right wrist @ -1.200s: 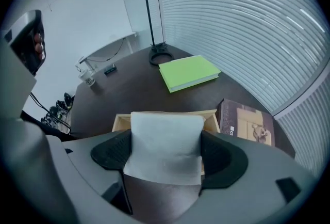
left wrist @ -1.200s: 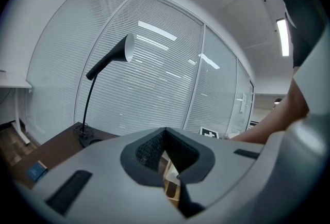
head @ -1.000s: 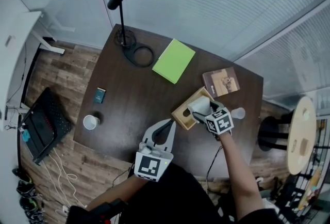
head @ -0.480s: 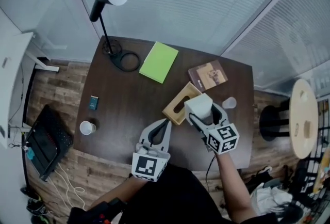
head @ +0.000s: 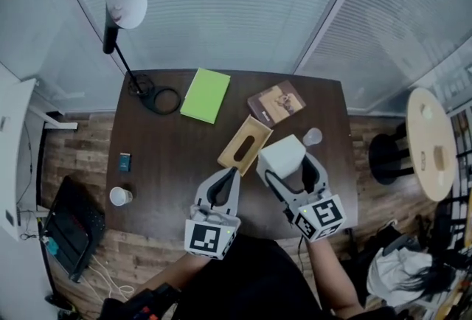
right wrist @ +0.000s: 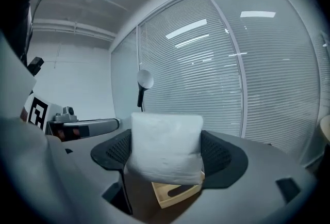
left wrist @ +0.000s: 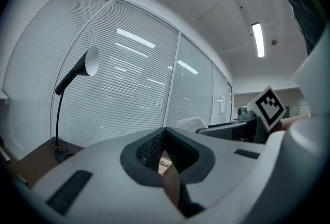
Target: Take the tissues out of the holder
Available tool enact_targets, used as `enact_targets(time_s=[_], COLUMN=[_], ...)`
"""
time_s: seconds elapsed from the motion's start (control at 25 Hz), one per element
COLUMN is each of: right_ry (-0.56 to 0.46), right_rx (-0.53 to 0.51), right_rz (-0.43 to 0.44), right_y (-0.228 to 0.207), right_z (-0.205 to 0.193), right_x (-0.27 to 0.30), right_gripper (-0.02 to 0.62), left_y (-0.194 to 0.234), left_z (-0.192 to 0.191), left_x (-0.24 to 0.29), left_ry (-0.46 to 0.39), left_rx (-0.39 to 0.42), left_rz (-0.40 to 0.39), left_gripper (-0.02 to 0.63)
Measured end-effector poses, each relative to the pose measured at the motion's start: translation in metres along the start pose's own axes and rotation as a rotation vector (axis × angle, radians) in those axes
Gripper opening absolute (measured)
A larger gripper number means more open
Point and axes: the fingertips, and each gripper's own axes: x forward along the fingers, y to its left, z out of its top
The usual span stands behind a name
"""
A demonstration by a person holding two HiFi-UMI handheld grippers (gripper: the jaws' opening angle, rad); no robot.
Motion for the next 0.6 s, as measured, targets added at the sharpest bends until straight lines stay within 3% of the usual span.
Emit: enact_targets(time_s=[0.28, 0.6], right_ry=[-0.065, -0.137], right_rx=[-0.09, -0.057], right_rz=[-0.079, -0.138], right_y=[0.005, -0.002], right_z=[0.014, 0.022], right_x=[-0.033, -0.051], right_gripper=[0.42, 0.42], left_y=[-0.021, -0.035], left_z=[0.002, -0.002], left_x=[0.005, 0.005], left_ry=[-0.014, 0.0], left_rx=[0.007, 0.022], left_rz=[-0.013, -0.016], left_gripper=[-0.005, -0.005])
